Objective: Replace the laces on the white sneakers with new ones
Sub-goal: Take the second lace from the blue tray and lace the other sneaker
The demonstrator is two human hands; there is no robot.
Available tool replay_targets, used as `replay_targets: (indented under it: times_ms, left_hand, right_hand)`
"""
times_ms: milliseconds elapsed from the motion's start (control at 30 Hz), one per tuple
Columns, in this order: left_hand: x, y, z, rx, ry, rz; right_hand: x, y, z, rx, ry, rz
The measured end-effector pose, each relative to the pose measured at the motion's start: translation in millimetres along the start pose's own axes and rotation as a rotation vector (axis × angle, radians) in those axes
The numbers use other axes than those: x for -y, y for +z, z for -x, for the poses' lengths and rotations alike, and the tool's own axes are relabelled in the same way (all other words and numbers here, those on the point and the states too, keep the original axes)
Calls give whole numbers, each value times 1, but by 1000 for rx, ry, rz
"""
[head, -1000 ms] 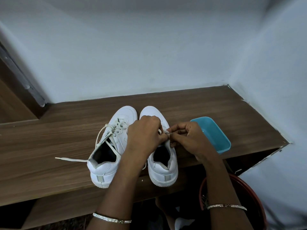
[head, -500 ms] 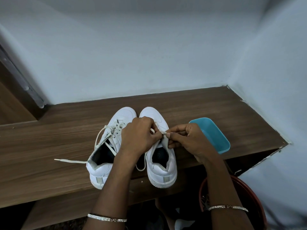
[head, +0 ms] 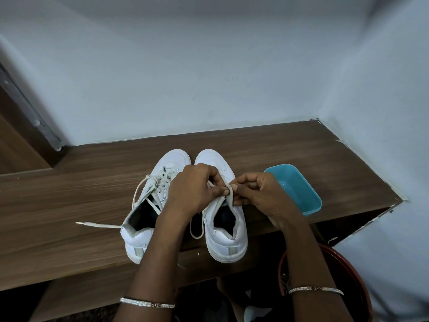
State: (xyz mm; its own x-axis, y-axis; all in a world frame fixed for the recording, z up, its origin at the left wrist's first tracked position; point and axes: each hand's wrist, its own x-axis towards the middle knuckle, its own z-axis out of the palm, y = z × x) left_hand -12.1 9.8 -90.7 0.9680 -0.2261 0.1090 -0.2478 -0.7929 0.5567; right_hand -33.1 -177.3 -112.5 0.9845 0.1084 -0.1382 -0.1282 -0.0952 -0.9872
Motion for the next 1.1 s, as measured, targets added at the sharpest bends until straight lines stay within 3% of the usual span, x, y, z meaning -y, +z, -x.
replay_targets:
  times_ms: [133,200,300,400,500,567,700,767,867,967,1100]
  left_hand:
    - [0,-5,2,-13,21,-29]
    - [0,-7,3,-8,-8,-58]
    - [6,-10,4,31,-21,-65]
    - [15,-11,4,104,-17,-23]
    - [20,-10,5,134,-29,-57]
    - [22,-10,4,139,-33,-56]
    - [25,-8,5,155,-33,14]
    - [25,-6,5,141,-22,30]
    - [26,-3,5,114,-4,10]
    - [26,-2,4,113,2,10]
    - [26,-2,4,125,11,6]
  right_hand:
    - [5,-2,1,-164,-7,-99]
    - [9,-7,2,-244,-28,-310]
    - [17,-16,5,-211,-86,-701]
    - [19,-25,8,-290,-87,-808]
    - [14,-32,9,-396,-109,-457]
    - [15,-27,10,-378,-129,-142]
    - [15,-9,7,-91,-140,269]
    - [13,-5,6,2,-127,400]
    - [12,-9,7,11,-175,414]
    - [12,-11,10,-3,-189,266]
    - [16,-19,10,-80,-214,-409]
